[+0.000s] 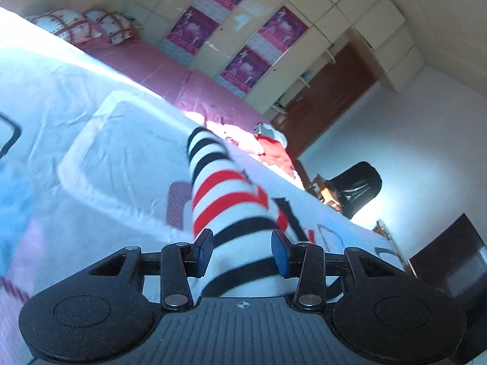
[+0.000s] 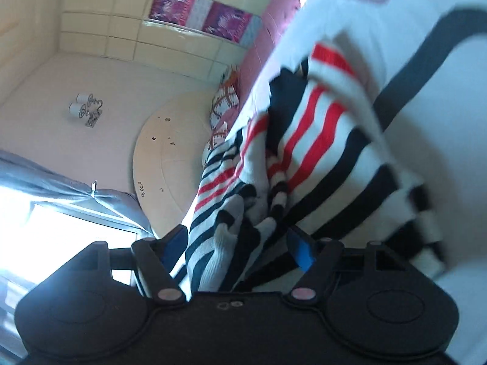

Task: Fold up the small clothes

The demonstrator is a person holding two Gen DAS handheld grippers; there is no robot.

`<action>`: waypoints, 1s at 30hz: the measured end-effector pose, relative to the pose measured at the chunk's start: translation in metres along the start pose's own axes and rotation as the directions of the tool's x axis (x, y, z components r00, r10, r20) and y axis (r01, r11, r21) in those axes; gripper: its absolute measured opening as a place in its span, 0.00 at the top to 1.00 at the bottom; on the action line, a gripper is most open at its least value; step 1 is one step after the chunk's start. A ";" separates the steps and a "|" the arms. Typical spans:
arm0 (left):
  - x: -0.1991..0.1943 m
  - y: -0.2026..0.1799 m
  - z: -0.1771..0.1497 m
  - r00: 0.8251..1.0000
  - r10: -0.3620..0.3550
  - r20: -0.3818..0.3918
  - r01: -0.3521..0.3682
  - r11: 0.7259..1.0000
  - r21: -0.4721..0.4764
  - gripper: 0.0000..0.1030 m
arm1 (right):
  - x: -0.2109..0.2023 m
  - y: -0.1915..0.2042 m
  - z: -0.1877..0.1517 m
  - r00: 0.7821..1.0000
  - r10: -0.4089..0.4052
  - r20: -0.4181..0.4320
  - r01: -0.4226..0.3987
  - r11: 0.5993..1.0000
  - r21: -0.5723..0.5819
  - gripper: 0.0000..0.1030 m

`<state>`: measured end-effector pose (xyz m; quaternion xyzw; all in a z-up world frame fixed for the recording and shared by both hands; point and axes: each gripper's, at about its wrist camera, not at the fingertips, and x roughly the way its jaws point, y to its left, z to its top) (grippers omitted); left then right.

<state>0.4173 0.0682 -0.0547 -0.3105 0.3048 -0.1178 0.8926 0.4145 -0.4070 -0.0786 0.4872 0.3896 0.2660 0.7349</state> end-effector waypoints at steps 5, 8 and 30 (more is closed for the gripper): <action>0.038 0.003 -0.036 0.999 0.025 -0.030 -0.026 0.998 -0.062 0.60 | 0.032 0.009 0.008 0.999 -0.025 -0.036 0.024 0.999 -0.026 0.38; 0.043 0.004 -0.037 1.000 0.019 -0.013 -0.020 0.997 -0.076 0.60 | 0.040 0.041 0.003 0.983 -0.179 -0.028 0.168 0.959 -0.229 0.82; 0.065 -0.036 -0.038 0.994 0.095 -0.049 -0.091 0.992 0.082 0.46 | -0.046 0.011 -0.008 0.968 -0.209 0.137 0.236 0.944 -0.229 0.52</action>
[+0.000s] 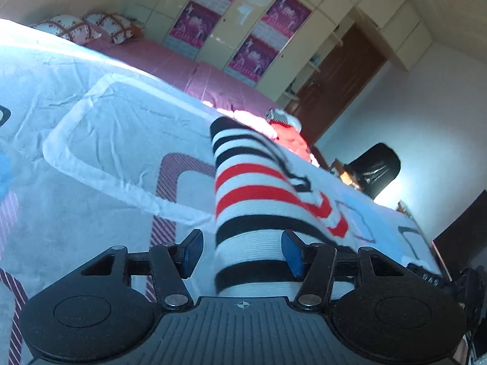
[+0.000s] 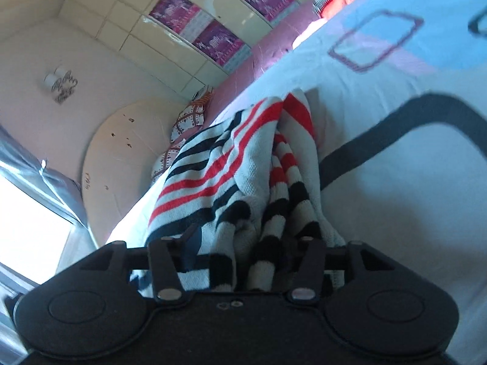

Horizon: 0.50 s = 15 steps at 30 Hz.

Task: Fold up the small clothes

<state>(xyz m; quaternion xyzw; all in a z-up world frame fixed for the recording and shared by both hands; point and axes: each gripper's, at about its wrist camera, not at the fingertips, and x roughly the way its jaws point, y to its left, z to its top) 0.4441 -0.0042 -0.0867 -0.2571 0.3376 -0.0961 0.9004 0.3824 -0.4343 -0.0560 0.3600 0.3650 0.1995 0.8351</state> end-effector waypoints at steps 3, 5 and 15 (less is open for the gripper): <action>0.012 0.009 0.000 0.999 -0.024 -0.035 0.023 0.999 -0.030 0.45 | 0.020 0.015 0.005 0.998 -0.061 -0.018 0.060 0.996 -0.072 0.76; 0.015 0.009 0.001 0.999 -0.012 -0.037 0.011 0.999 -0.031 0.39 | 0.020 0.033 0.005 0.995 -0.100 0.014 0.101 0.976 -0.192 0.79; 0.026 -0.003 -0.006 0.998 -0.026 -0.061 0.025 0.999 -0.019 0.39 | 0.006 0.049 -0.001 0.975 -0.186 0.122 0.219 0.896 -0.387 0.80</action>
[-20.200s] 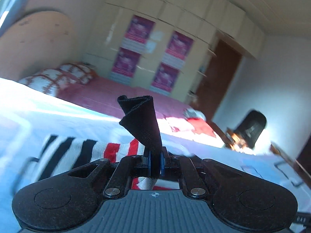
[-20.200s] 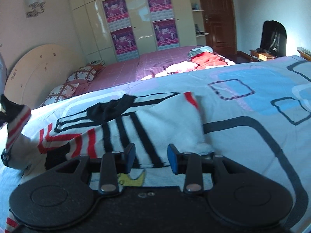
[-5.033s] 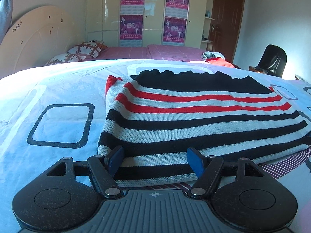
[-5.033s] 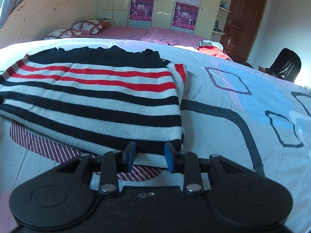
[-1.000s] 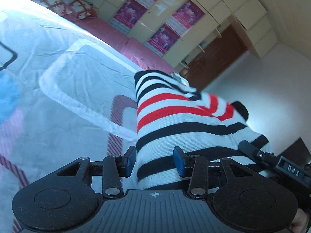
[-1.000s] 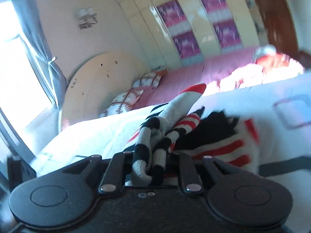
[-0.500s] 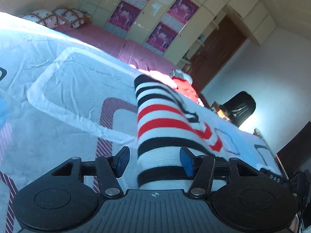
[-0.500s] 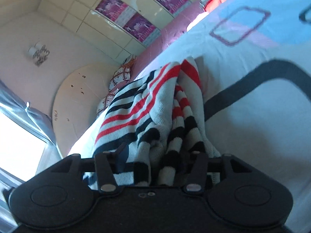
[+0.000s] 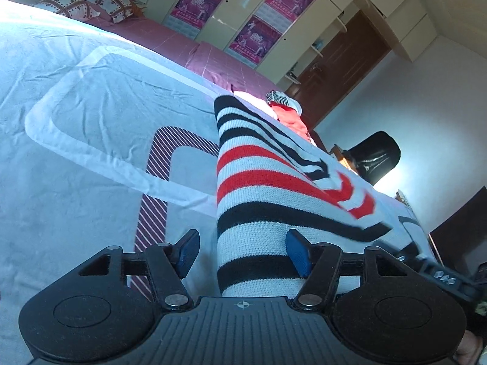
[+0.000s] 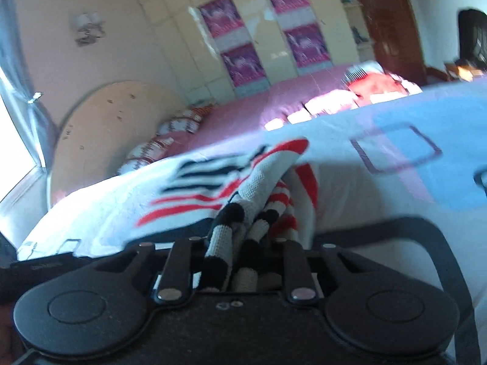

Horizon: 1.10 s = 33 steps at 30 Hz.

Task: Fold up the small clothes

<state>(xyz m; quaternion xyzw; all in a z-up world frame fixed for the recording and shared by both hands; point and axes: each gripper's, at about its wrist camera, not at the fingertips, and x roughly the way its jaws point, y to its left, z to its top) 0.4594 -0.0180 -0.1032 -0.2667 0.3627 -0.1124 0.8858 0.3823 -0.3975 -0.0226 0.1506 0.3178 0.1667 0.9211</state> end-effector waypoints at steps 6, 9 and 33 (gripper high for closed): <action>-0.013 -0.009 0.008 0.999 0.001 0.033 -0.002 1.000 0.020 0.40 | 0.013 -0.027 -0.010 0.996 0.056 -0.067 -0.045 0.987 0.156 0.75; -0.010 -0.002 0.012 1.000 0.030 0.008 -0.031 0.999 0.021 0.40 | 0.006 -0.035 -0.009 0.991 0.106 -0.078 -0.086 0.969 0.231 0.66; -0.036 -0.003 0.003 1.000 0.002 -0.004 -0.002 0.995 0.100 0.39 | -0.024 -0.050 -0.035 0.971 0.220 -0.089 -0.167 0.900 0.402 0.65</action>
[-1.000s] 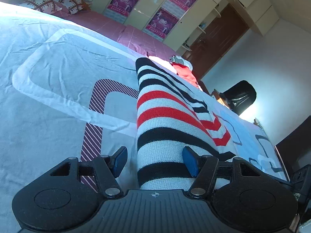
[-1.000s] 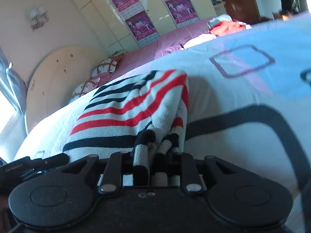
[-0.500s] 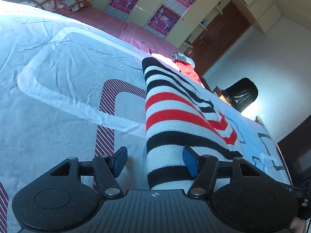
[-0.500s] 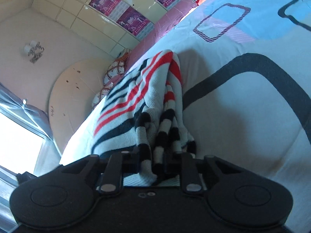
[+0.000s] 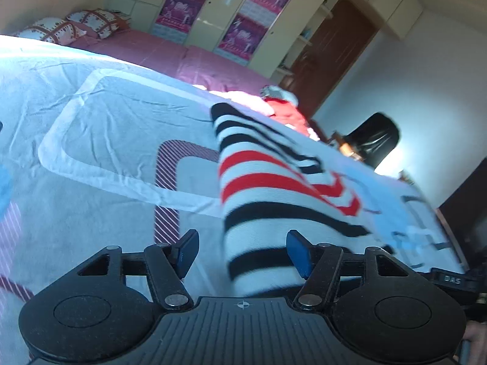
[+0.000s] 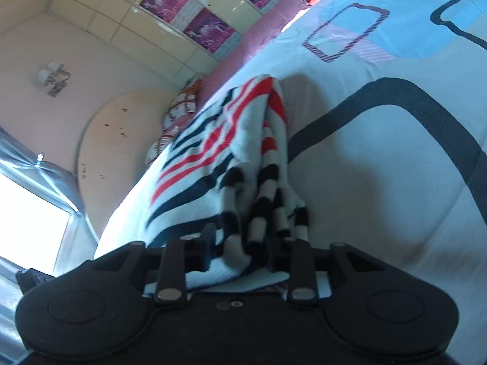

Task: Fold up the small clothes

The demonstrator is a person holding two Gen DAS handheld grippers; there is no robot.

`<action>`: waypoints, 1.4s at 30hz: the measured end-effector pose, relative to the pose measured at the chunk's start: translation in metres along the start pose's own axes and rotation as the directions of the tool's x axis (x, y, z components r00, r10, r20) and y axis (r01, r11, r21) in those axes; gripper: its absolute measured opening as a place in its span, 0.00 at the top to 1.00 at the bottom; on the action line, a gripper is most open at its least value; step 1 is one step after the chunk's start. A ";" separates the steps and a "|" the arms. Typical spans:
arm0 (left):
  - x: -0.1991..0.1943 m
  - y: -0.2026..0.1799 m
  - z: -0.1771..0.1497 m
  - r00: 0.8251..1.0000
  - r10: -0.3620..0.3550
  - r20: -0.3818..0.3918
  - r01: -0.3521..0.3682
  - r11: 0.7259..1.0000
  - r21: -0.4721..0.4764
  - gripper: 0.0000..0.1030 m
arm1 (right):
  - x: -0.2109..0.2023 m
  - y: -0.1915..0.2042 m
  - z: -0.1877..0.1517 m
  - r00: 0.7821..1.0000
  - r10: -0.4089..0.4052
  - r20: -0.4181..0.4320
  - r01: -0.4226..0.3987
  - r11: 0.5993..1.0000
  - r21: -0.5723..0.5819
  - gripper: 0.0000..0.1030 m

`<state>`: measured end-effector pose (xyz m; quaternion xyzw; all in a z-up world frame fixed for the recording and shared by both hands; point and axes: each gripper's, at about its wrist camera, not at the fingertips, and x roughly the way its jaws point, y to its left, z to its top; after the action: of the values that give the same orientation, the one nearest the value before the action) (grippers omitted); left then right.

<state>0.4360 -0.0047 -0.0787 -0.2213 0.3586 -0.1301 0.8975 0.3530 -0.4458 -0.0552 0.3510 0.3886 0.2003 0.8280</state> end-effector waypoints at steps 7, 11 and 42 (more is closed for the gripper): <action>0.008 0.009 -0.028 0.996 0.049 -0.075 -0.046 0.998 0.033 0.40 | 0.006 -0.009 -0.009 0.997 -0.078 -0.028 0.078 0.997 -0.012 0.85; -0.009 0.003 -0.018 0.999 0.022 -0.044 -0.021 1.000 0.019 0.42 | -0.014 -0.001 -0.006 0.997 -0.077 0.028 0.079 0.996 -0.041 0.73; -0.002 -0.006 -0.027 0.986 0.154 -0.065 -0.146 0.983 0.113 0.43 | 0.008 0.063 -0.004 0.971 -0.219 0.092 0.234 0.806 -0.543 0.88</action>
<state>0.4153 -0.0173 -0.0926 -0.1399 0.3995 -0.0892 0.9016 0.3512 -0.3971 -0.0148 0.0518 0.3433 0.1990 0.9164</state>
